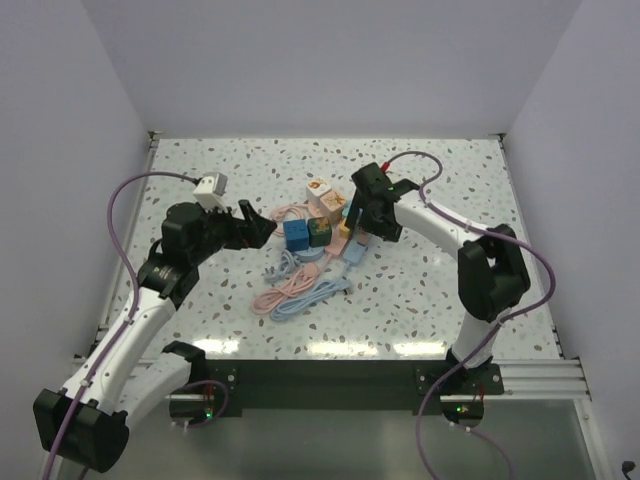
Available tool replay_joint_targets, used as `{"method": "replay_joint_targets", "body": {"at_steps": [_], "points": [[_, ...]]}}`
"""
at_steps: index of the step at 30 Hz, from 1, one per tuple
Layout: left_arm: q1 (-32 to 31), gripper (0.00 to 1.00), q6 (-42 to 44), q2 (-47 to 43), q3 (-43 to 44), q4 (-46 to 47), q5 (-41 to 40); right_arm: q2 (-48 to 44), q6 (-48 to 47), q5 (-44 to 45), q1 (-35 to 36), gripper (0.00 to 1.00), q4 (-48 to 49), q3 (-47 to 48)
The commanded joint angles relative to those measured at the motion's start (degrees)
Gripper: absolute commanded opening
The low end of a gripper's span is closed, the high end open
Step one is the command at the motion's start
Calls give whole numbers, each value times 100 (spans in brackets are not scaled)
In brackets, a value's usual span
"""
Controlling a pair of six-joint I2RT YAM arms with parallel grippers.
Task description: Pull the plug off the socket
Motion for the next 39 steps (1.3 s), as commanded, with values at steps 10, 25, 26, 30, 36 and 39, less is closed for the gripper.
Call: {"method": "replay_joint_targets", "body": {"at_steps": [10, 25, 26, 30, 36, 39], "points": [[-46, 100, 52, -8, -77, -156, 15, 808, 382, 234, 79, 66, 110, 438], [-1053, 100, 377, 642, 169, -315, 138, -131, -145, -170, 70, 10, 533, -844], [-1187, 100, 369, 834, 195, -306, -1, -227, -198, -275, 79, 8, 550, -932], [-1759, 100, 211, 1187, 274, -139, -275, -641, -522, -838, 79, 1, 454, -1397], [-2356, 100, 52, 1829, 257, 247, -328, -1449, -866, -1375, 193, 10, 374, -2267], [-2664, 100, -35, 2084, 204, 511, -398, -1748, -936, -1480, 193, 29, 480, -2523]]}}
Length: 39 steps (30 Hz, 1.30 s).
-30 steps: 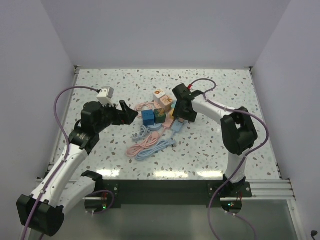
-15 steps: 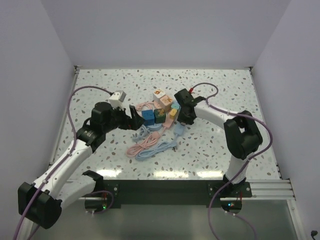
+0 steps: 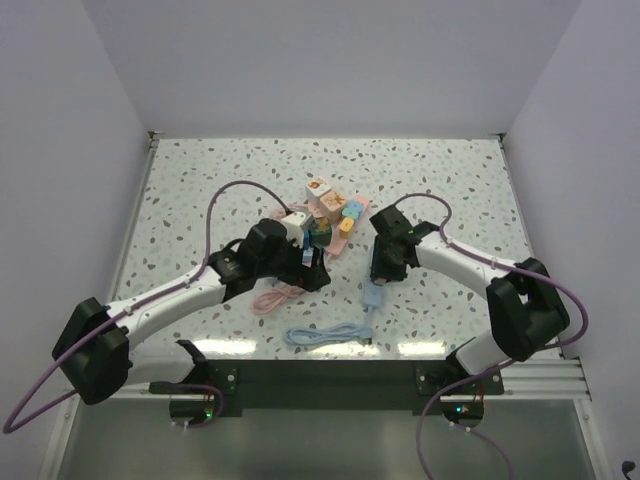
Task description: Pull the plug off the socket
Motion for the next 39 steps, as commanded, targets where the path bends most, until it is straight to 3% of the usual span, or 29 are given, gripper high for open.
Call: {"method": "replay_joint_targets", "body": {"at_steps": [1, 2, 5, 6, 9, 12, 17, 22, 32, 36, 39], "points": [[-363, 100, -182, 209, 143, 657, -119, -418, -268, -363, 34, 33, -158, -148], [-416, 100, -208, 349, 134, 728, -136, -444, -276, -363, 42, 47, -176, -122], [-636, 100, -296, 612, 143, 975, -215, -550, -303, -346, 42, 66, -255, 62], [-671, 100, -375, 675, 134, 1001, -215, -611, -312, -328, 42, 78, -290, 211], [-724, 100, -551, 851, 47, 1563, -75, -769, -312, -293, 42, 89, -509, 492], [-724, 100, -727, 1000, -138, 2134, 109, -1042, -206, 75, 51, 89, -756, 643], [-724, 100, -780, 1194, -252, 2513, 286, -841, -408, 260, 42, 78, -888, 784], [-724, 100, -771, 1220, -367, 2566, 277, -630, -584, 506, 34, 74, -555, 564], [-724, 100, -833, 1396, -481, 2733, 374, 451, -505, 665, 42, 76, -35, 854], [-724, 100, -815, 1492, -472, 2742, 365, 558, -505, 586, 34, 50, -71, 837], [-724, 100, -815, 1554, -472, 2794, 408, 295, -435, 481, -106, 21, -158, 670]]}}
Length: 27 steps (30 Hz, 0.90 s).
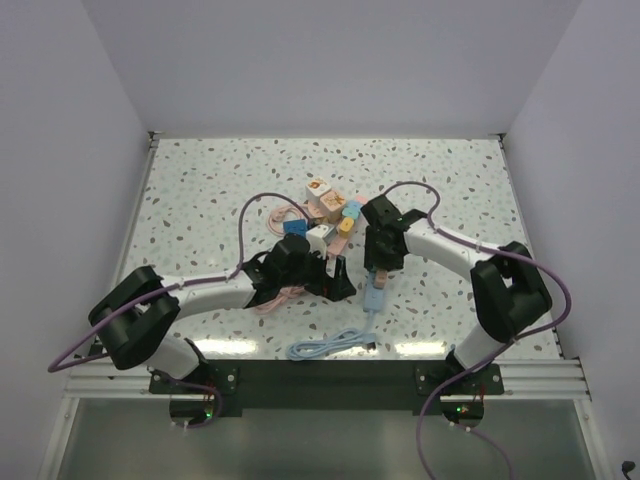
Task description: Pull the plug off the socket
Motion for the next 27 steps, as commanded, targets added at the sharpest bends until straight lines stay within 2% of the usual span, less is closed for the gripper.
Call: {"method": "replay_joint_targets", "body": {"at_steps": [1, 2, 4, 9, 12, 18, 23, 27], "points": [[-14, 100, -79, 101, -31, 449, 116, -414, 61, -98, -183, 15, 149, -67], [-14, 100, -78, 153, -48, 502, 142, -641, 79, -395, -245, 4, 220, -155], [-14, 100, -70, 241, -48, 686, 265, -853, 97, -853, -491, 0, 570, -427], [-14, 100, -70, 733, 144, 1187, 722, -1197, 255, -2188, -1053, 0, 1336, -1060], [-14, 100, -35, 1093, 408, 1319, 898, -1285, 308, -2593, -1142, 0, 1652, -1262], [-23, 100, -70, 1577, 663, 1908, 1451, -1294, 536, -2947, -1168, 2, 2198, -1474], [-32, 100, 97, 1929, 681, 1891, 1645, -1250, 773, -3325, -1247, 2, 2567, -1474], [-32, 100, 360, 1947, 672, 1515, 1400, -1206, 835, -3483, -1282, 1, 2654, -1395]]}}
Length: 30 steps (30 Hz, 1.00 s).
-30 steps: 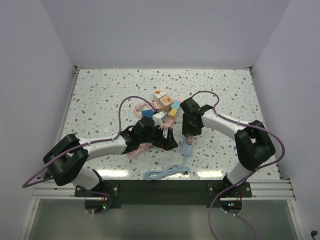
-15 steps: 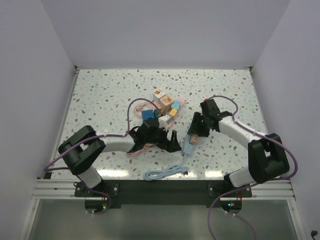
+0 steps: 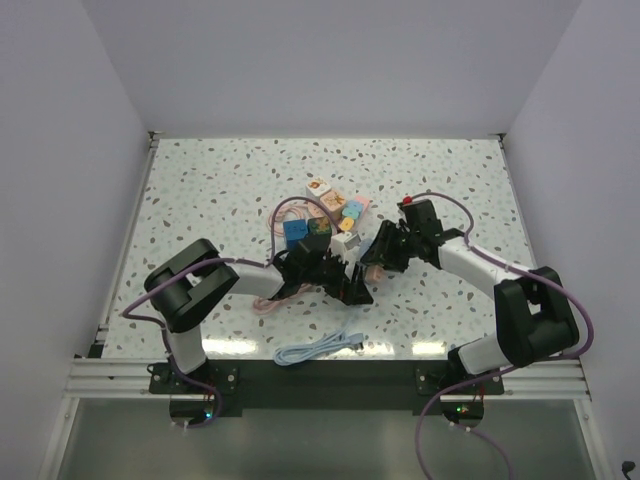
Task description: Pull the plug off the socket
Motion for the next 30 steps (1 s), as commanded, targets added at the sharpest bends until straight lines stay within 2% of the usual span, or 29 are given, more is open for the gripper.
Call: {"method": "replay_joint_targets", "body": {"at_steps": [1, 8, 11, 12, 13, 14, 17, 18, 19, 20, 21, 22, 26, 27, 30], "points": [[-27, 100, 313, -3, 130, -30, -80, -150, 317, -635, -43, 1, 520, 161], [-27, 100, 340, 41, 332, -284, -590, -316, 387, -881, -52, 1, 678, 48], [-27, 93, 331, 93, 464, -399, -687, -466, 501, -890, -52, 1, 774, -84], [-27, 80, 339, 154, 499, -399, -653, -493, 537, -908, -52, 1, 844, -119], [-18, 73, 331, 181, 508, -399, -548, -510, 580, -934, -52, 1, 854, -155], [-18, 55, 331, 216, 534, -399, -486, -563, 590, -934, -52, 1, 854, -164], [-18, 26, 295, 287, 552, -382, -327, -625, 590, -890, -52, 3, 845, -173], [-18, 9, 287, 269, 517, -390, -318, -625, 581, -882, -52, 9, 793, -164], [-18, 1, 252, 252, 500, -390, -353, -634, 572, -873, -52, 14, 784, -138], [-18, 0, 234, 234, 491, -390, -380, -634, 572, -855, -52, 19, 757, -129], [-18, 0, 217, 173, 447, -390, -406, -634, 572, -838, -52, 30, 714, -129], [-10, 0, 182, 138, 438, -399, -476, -642, 555, -759, -52, 56, 678, -94], [8, 0, 32, -3, 438, -478, -661, -800, 616, -321, -61, 95, 511, -120], [8, 0, -3, -21, 499, -539, -722, -853, 642, -197, -61, 98, 485, -146], [8, 0, -82, -12, 587, -663, -758, -1125, 800, 251, -78, 99, 520, -260]]}}
